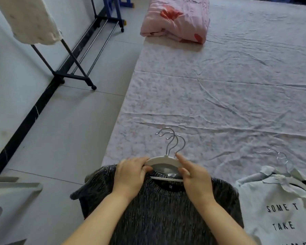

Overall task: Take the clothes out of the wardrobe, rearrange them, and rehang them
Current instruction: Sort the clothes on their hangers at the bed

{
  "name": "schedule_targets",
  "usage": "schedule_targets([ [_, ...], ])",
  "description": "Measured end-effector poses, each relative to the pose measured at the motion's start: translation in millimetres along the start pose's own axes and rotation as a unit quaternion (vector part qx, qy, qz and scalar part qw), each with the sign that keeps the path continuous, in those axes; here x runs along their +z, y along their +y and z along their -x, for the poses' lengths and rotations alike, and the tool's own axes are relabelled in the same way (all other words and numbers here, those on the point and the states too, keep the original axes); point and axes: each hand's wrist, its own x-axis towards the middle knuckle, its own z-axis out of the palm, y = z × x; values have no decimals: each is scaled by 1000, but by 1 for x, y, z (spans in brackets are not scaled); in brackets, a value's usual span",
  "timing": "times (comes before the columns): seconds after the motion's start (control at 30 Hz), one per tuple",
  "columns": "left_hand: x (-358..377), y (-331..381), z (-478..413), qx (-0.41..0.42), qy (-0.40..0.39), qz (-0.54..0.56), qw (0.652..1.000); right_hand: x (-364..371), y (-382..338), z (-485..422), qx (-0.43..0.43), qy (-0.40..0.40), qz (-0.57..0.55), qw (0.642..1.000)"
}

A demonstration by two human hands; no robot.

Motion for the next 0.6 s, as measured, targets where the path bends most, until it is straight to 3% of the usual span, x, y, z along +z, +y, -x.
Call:
schedule_targets([
  [0.17,31,-25,-45,-31,-16,-54,998,30,25,-60,30,-28,17,999],
  [0.3,61,-43,-56,-109,-108,-120,981,65,54,-86,79,-74,89,990],
  [0.43,83,-54,-35,-139,-209,-156,955,81,79,-62,111,-132,164,971],
  [0.6,88,-52,-3,-137,-246,-157,947,80,90,-13,108,-161,190,962],
])
